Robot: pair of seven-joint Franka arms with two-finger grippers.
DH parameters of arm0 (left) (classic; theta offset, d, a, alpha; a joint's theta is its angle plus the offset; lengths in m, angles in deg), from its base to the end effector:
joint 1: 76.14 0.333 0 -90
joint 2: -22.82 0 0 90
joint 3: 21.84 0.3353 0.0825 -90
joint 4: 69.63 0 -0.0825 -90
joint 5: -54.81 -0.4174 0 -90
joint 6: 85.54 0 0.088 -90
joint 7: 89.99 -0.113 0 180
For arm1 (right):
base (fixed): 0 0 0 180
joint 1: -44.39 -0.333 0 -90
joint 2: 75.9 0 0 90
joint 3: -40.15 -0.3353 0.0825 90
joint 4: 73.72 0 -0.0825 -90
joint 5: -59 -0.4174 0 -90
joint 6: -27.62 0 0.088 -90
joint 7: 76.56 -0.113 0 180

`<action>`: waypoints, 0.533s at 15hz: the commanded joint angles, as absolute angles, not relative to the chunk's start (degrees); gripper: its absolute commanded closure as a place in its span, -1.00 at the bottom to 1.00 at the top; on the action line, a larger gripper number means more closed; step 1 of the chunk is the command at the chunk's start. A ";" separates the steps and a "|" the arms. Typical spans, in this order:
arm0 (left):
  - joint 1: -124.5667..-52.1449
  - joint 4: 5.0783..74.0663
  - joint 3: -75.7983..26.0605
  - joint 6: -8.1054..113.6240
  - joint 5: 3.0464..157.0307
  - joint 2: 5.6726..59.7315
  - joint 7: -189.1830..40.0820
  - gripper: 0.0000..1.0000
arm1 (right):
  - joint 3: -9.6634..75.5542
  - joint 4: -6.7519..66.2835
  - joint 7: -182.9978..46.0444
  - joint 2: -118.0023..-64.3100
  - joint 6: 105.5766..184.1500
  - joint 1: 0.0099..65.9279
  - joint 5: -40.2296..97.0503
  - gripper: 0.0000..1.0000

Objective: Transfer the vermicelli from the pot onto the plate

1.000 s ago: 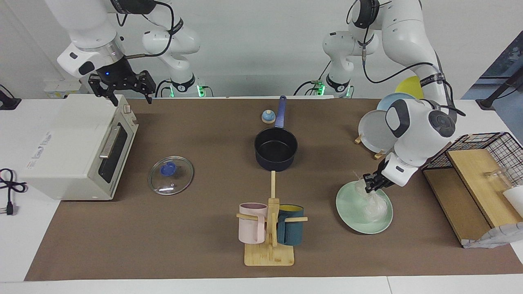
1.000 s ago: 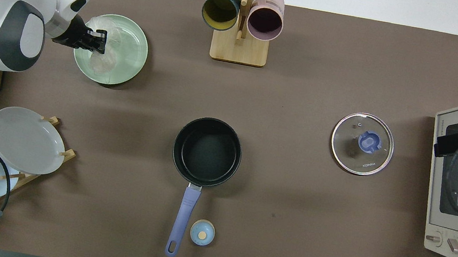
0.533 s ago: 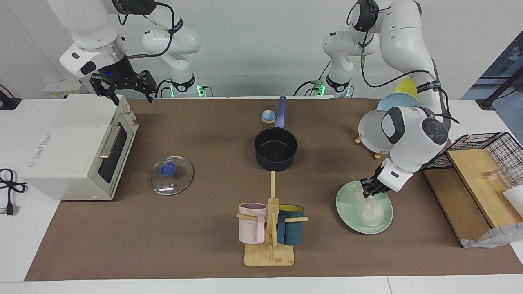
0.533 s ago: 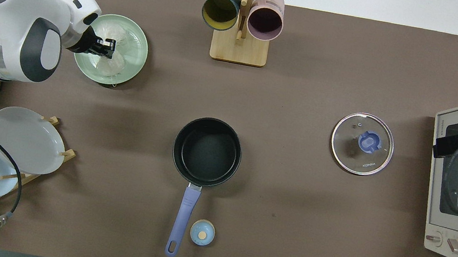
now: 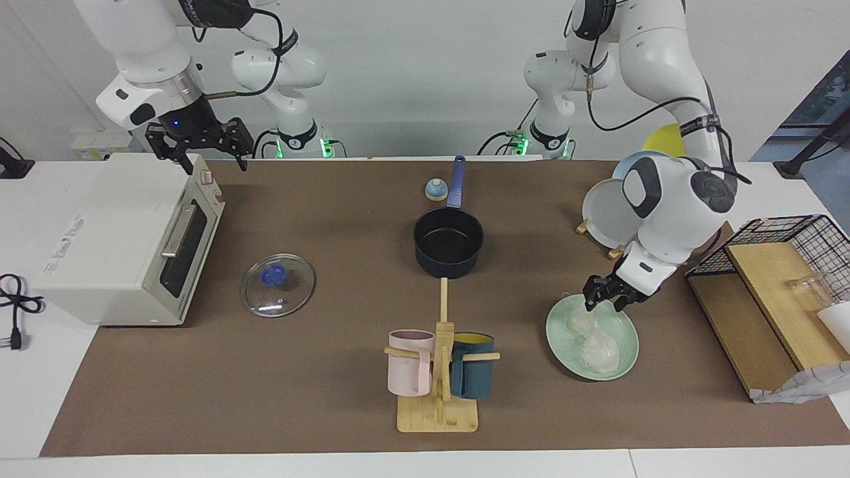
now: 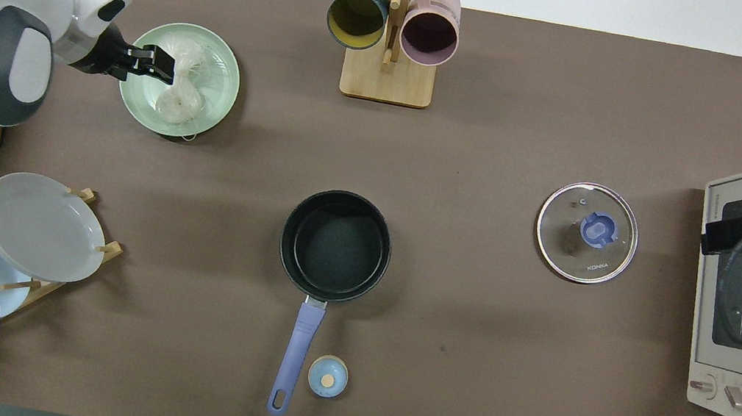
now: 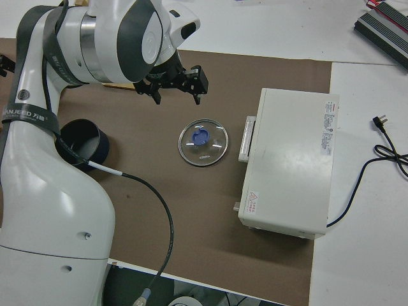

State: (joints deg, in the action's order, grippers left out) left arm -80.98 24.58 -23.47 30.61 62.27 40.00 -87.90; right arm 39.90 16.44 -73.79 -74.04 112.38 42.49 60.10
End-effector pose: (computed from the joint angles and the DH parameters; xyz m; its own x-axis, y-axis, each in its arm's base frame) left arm 0.6887 -0.0844 0.4489 0.9971 -0.0172 0.0744 -0.0270 -0.9909 0.1320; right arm 0.5669 0.0190 0.6475 0.9945 0.0839 -0.0626 0.0851 -0.9962 0.0163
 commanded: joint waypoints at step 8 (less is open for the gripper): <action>-80.97 22.83 -22.90 5.89 57.63 22.74 -86.39 -1.00 | 39.79 16.80 -75.07 -73.53 113.84 43.34 59.26 -1.00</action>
